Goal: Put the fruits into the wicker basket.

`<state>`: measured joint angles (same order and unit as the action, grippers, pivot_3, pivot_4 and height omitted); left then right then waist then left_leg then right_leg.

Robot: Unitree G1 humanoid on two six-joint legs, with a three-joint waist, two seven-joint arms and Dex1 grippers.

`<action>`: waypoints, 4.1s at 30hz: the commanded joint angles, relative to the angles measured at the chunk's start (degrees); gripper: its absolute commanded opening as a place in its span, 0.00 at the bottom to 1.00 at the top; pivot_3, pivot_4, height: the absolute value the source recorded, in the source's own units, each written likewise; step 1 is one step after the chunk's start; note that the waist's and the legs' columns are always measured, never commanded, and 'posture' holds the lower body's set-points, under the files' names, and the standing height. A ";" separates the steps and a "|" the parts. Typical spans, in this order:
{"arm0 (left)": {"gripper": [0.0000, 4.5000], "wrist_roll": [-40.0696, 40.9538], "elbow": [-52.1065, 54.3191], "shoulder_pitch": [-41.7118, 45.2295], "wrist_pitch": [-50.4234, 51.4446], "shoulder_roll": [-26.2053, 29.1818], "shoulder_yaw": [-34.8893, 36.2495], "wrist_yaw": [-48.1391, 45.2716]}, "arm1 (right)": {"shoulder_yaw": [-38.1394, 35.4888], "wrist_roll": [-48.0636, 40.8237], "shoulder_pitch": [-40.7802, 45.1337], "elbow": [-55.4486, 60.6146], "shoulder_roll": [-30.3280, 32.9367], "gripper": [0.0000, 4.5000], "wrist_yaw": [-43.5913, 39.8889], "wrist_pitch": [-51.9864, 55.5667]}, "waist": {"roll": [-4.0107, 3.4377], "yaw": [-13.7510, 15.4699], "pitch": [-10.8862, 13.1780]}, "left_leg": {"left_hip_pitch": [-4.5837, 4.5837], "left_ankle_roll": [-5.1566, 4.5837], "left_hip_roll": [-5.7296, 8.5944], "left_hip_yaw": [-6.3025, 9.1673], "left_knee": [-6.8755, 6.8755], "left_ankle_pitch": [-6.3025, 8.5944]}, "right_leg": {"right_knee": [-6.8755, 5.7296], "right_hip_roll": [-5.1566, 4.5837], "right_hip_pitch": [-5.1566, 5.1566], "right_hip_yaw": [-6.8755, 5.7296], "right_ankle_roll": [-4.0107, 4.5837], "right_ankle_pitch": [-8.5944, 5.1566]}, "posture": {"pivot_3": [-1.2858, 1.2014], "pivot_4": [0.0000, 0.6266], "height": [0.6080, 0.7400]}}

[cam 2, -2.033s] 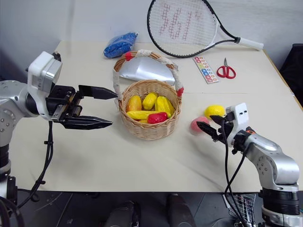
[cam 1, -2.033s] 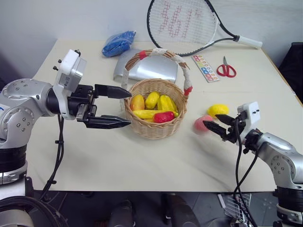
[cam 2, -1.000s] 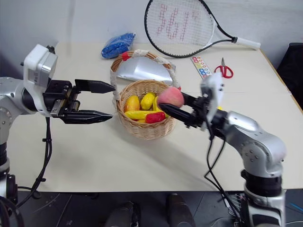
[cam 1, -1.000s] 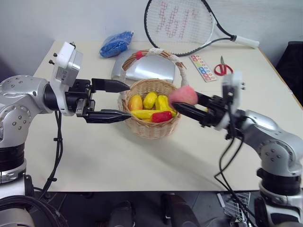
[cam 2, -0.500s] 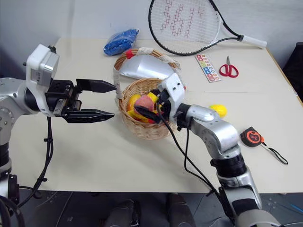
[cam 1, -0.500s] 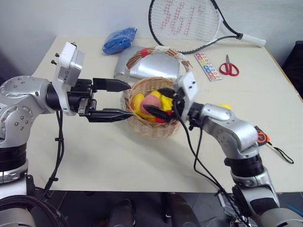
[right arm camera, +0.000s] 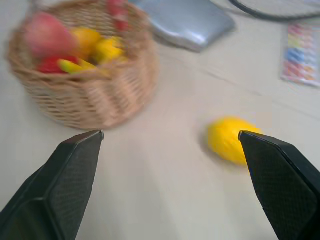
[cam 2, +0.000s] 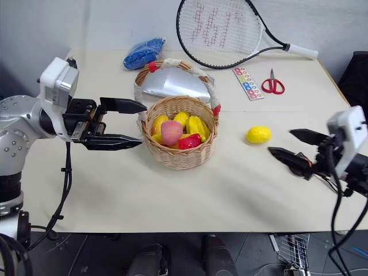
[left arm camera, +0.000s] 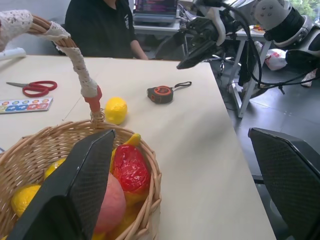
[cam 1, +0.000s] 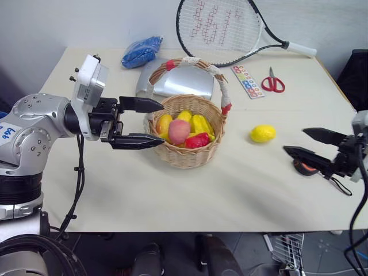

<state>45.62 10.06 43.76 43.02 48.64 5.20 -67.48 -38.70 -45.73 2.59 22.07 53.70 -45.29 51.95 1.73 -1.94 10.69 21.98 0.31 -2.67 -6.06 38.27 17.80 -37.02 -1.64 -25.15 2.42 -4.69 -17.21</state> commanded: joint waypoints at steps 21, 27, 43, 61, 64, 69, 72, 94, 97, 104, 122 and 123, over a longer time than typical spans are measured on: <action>1.00 2.24 5.22 1.70 3.28 -0.41 1.78 3.58 | 29.86 28.74 35.06 -51.99 -21.22 0.99 10.37 -29.83 | -0.04 -0.22 0.01 | 0.07 0.28 -0.15 -0.35 0.08 -0.15 | -0.41 0.01 -0.41 0.39 0.00 0.00 | 0.52 0.24 1.00; 1.00 2.59 5.76 1.64 3.96 -0.04 2.32 4.16 | 28.23 27.64 34.46 -52.20 -21.73 0.77 8.19 -32.02 | -0.03 -0.21 0.00 | 0.07 0.27 -0.15 -0.35 0.16 -0.15 | -0.44 0.00 -0.39 0.39 0.00 0.00 | 0.52 0.24 1.00; 1.00 4.53 6.50 -0.38 5.96 2.65 5.70 4.92 | 25.81 -5.32 23.30 4.73 -14.20 0.77 3.59 -3.71 | -0.01 -0.98 -0.01 | -0.18 0.40 -0.33 -0.37 0.14 -0.12 | -0.55 0.06 -0.26 0.45 0.01 -0.01 | 0.52 0.24 1.00; 1.00 5.02 8.21 -1.75 5.98 3.34 7.07 6.44 | 43.73 13.56 41.42 -7.69 -36.20 1.00 20.50 -4.95 | 0.00 -1.26 -0.02 | 0.28 0.20 -0.18 -0.30 0.20 -0.01 | -0.73 -0.48 -0.58 0.23 0.09 -0.05 | 0.52 0.24 1.00; 1.00 4.82 8.15 -2.09 5.83 3.23 7.12 6.36 | 41.88 12.41 39.47 -2.20 -34.55 1.00 20.10 -3.62 | 0.00 -1.23 -0.02 | 0.30 0.20 -0.17 -0.27 0.20 -0.01 | -0.72 -0.53 -0.58 0.11 0.09 -0.05 | 0.52 0.24 1.00; 1.00 4.00 6.67 -1.31 5.18 2.49 6.15 6.04 | 33.26 4.16 32.96 8.35 -27.90 1.00 18.53 2.84 | 0.00 -0.97 -0.02 | 0.29 0.20 -0.15 -0.22 0.27 -0.01 | -0.72 -0.55 -0.51 0.04 0.09 -0.05 | 0.52 0.24 1.00; 1.00 3.58 5.79 -0.87 4.58 2.12 5.65 5.52 | 26.51 -0.22 28.75 11.61 -22.38 1.00 17.73 5.59 | 0.01 -0.54 -0.02 | 0.31 0.14 -0.10 -0.13 0.36 0.02 | -0.59 -0.60 -0.42 -0.06 0.09 -0.05 | 0.52 0.24 1.00; 1.00 3.74 4.75 0.68 3.40 0.73 4.77 5.44 | 37.66 24.26 37.41 -19.66 -34.78 0.49 25.44 -20.48 | 0.00 -1.16 -0.02 | 0.34 0.21 -0.19 -0.19 0.42 -0.01 | -0.70 -0.10 -0.50 0.21 0.08 -0.05 | 0.52 0.24 1.00; 1.00 4.18 4.99 0.35 3.82 0.71 5.17 5.69 | 36.60 23.54 36.49 -17.69 -35.24 0.26 25.13 -20.50 | 0.00 -1.25 -0.02 | 0.34 0.17 -0.18 -0.20 0.43 0.01 | -0.73 -0.13 -0.50 0.20 0.07 -0.04 | 0.52 0.24 1.00; 1.00 3.39 3.87 0.88 3.11 0.03 4.04 5.71 | 29.64 19.77 33.22 -9.78 -29.93 0.05 22.91 -18.61 | -0.01 -1.08 -0.01 | 0.35 0.19 -0.22 -0.19 0.42 0.00 | -0.72 -0.13 -0.50 0.17 0.07 -0.04 | 0.52 0.24 1.00; 1.00 3.51 -0.54 3.42 3.85 -3.46 1.81 3.90 | 12.80 25.41 28.82 -38.23 -15.64 0.26 20.72 -36.53 | -0.07 -1.20 0.02 | 0.14 0.16 -0.13 -0.47 0.46 0.02 | -0.52 0.07 -0.44 0.50 0.04 -0.03 | 0.52 0.24 1.00; 1.00 3.52 -0.73 3.55 3.92 -3.64 1.69 3.86 | 13.24 25.53 28.17 -38.99 -15.40 0.33 19.33 -38.13 | -0.07 -1.26 0.02 | 0.15 0.18 -0.13 -0.47 0.46 0.01 | -0.52 0.07 -0.44 0.50 0.04 -0.03 | 0.52 0.24 1.00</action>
<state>49.12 8.80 46.13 47.41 44.95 6.18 -63.46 -23.94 -20.19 30.40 -16.99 37.69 -24.25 17.92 1.66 -3.20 10.71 22.10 0.50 -2.80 -6.54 38.72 17.81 -37.54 -1.56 -25.59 2.93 -4.65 -17.24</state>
